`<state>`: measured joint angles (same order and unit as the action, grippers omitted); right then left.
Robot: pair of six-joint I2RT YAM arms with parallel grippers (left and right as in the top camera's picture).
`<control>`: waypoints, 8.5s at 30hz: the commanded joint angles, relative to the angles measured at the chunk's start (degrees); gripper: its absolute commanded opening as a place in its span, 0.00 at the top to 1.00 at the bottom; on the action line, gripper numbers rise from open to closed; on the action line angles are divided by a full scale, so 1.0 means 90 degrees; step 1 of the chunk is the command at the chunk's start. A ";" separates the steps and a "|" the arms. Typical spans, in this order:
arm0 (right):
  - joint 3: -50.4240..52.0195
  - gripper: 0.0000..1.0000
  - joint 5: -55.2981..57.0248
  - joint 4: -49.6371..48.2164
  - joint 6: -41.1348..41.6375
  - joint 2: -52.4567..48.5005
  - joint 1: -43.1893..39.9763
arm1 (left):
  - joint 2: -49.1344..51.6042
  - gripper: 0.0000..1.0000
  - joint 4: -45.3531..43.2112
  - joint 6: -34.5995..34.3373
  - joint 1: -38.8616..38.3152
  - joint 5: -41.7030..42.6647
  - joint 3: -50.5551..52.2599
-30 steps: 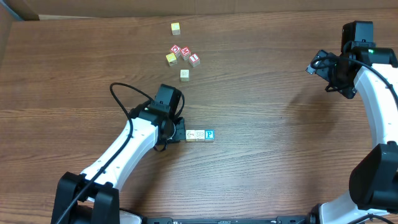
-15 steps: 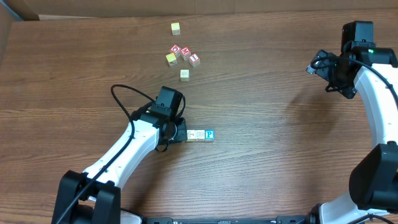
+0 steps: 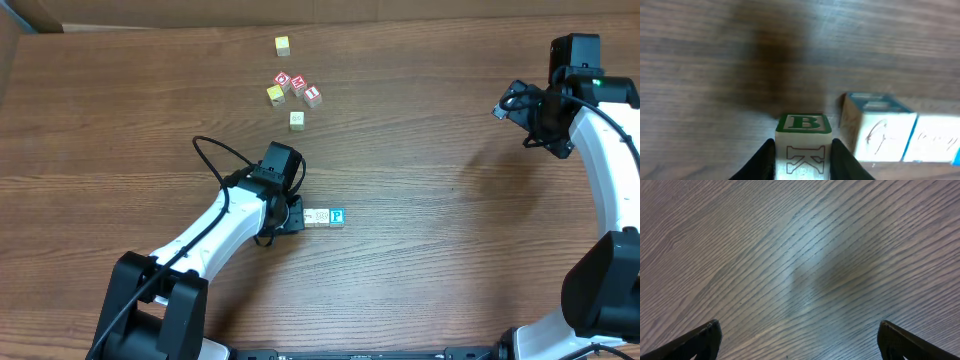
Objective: Flip 5 blocks
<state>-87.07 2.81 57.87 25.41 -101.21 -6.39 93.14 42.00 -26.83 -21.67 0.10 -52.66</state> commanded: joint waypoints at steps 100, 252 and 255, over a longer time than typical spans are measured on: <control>-0.0083 0.00 0.0005 -0.0034 -0.0039 0.0095 -0.0007 | 0.0143 0.96 0.0367 -0.0517 -0.0012 0.0447 -0.0141; -0.2069 0.35 0.1013 -0.3925 -0.0661 -0.2868 0.5170 | 0.0580 0.00 0.2827 -0.0117 0.3198 -0.0508 -0.4238; -0.3718 0.35 0.1003 -0.2446 -0.0663 -0.2975 0.5090 | 0.0580 0.00 0.2827 -0.0114 0.3198 -0.0508 -0.4235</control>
<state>-108.51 12.25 32.05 20.53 -129.34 40.40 99.26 67.55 -27.29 7.22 -4.78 -89.91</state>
